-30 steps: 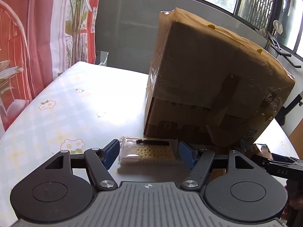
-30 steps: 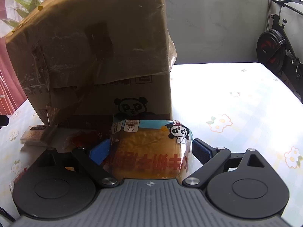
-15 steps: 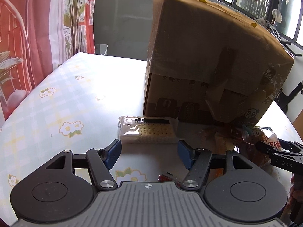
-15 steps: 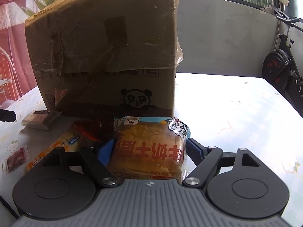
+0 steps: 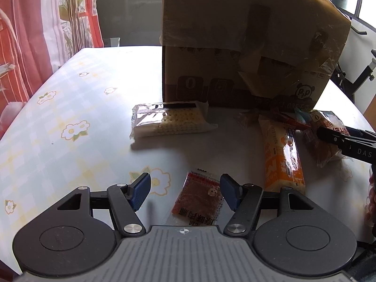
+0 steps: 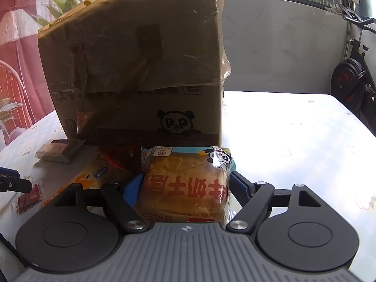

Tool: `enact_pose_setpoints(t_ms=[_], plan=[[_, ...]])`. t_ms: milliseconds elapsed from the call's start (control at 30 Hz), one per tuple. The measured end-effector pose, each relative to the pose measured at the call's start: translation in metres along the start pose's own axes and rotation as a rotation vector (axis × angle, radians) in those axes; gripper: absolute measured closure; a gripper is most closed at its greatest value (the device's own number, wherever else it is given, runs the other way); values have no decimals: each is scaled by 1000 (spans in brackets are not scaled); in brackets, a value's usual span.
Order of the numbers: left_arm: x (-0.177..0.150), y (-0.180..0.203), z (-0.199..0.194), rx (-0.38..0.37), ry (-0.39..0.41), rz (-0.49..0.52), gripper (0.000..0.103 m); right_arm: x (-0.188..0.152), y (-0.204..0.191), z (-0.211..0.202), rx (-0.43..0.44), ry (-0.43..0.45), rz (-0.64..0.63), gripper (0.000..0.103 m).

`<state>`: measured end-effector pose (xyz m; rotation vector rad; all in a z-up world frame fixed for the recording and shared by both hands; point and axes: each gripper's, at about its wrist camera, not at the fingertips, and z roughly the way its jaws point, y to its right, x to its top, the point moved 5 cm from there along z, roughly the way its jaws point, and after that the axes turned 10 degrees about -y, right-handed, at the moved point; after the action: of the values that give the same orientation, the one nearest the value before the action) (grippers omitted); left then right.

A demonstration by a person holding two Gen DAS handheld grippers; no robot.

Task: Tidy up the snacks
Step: 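Grasp the small red packet with the left gripper while the right gripper holds the bread loaf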

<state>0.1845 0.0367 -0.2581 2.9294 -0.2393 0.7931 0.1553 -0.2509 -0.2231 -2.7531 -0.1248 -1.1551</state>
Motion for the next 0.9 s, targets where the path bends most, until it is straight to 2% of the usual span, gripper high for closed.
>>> enact_pose_setpoints(t_ms=[67, 133, 367, 700, 900], plan=[[-6, 3, 1, 7, -15, 23, 36, 0, 0, -1, 2, 0, 3, 24], [-11, 6, 3, 14, -33, 49, 42, 0, 0, -1, 3, 0, 5, 24], [-14, 13, 4, 25, -14, 107, 51, 1, 0, -1, 3, 0, 4, 24], [4, -2, 16, 53, 48, 13, 59, 1, -2, 0, 2, 0, 0, 24], [1, 3, 16, 71, 62, 32, 58, 1, -2, 1, 4, 0, 1, 24]])
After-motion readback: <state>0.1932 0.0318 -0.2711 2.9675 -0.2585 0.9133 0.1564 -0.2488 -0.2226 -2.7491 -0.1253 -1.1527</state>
